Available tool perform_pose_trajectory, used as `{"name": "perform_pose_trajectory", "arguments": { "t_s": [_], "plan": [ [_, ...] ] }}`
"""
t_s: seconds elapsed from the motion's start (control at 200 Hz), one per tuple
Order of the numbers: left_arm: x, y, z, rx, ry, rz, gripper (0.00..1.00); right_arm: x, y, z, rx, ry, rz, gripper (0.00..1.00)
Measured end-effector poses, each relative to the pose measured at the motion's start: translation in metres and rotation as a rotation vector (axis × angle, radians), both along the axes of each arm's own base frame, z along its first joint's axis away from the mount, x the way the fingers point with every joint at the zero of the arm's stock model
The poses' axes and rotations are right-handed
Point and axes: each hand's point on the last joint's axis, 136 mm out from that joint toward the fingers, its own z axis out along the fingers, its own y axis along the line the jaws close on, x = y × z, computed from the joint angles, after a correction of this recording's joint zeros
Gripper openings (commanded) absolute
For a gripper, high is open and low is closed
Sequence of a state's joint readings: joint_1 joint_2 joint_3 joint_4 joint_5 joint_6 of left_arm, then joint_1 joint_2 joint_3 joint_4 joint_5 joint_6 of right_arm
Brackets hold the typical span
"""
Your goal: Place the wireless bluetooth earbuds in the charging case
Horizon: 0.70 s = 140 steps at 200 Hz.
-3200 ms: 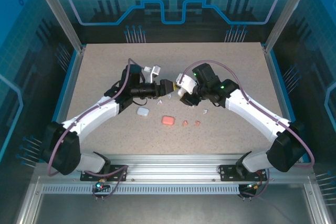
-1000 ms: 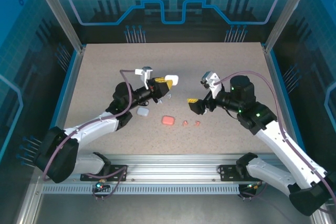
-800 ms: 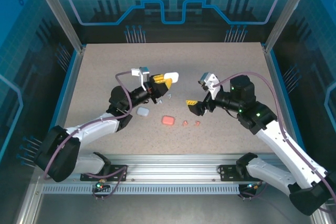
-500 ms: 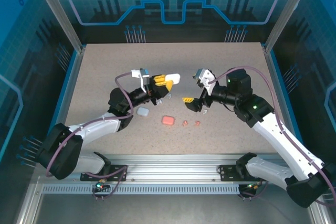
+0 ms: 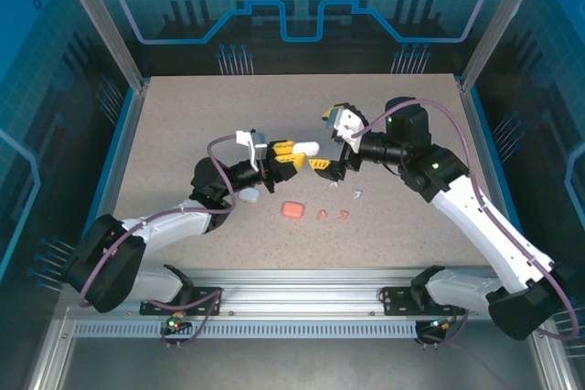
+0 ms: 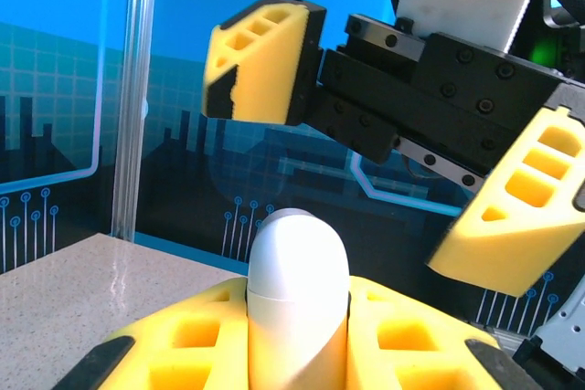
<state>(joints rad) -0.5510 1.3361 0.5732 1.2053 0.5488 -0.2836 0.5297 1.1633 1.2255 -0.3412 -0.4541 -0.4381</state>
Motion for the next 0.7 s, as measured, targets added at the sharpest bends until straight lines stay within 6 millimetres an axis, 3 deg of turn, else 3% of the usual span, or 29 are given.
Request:
{"name": "perform_pose_trajectory", "arguments": {
  "t_s": [0.355, 0.7],
  "plan": [
    [-0.002, -0.001, 0.0, 0.004, -0.005, -0.011, 0.0, 0.016, 0.005, -0.007, -0.039, 0.003, -0.016, 0.96],
    [-0.002, -0.001, -0.001, 0.005, -0.002, -0.01, 0.0, 0.02, 0.003, -0.005, -0.053, -0.004, -0.037, 0.95]
  ]
}}
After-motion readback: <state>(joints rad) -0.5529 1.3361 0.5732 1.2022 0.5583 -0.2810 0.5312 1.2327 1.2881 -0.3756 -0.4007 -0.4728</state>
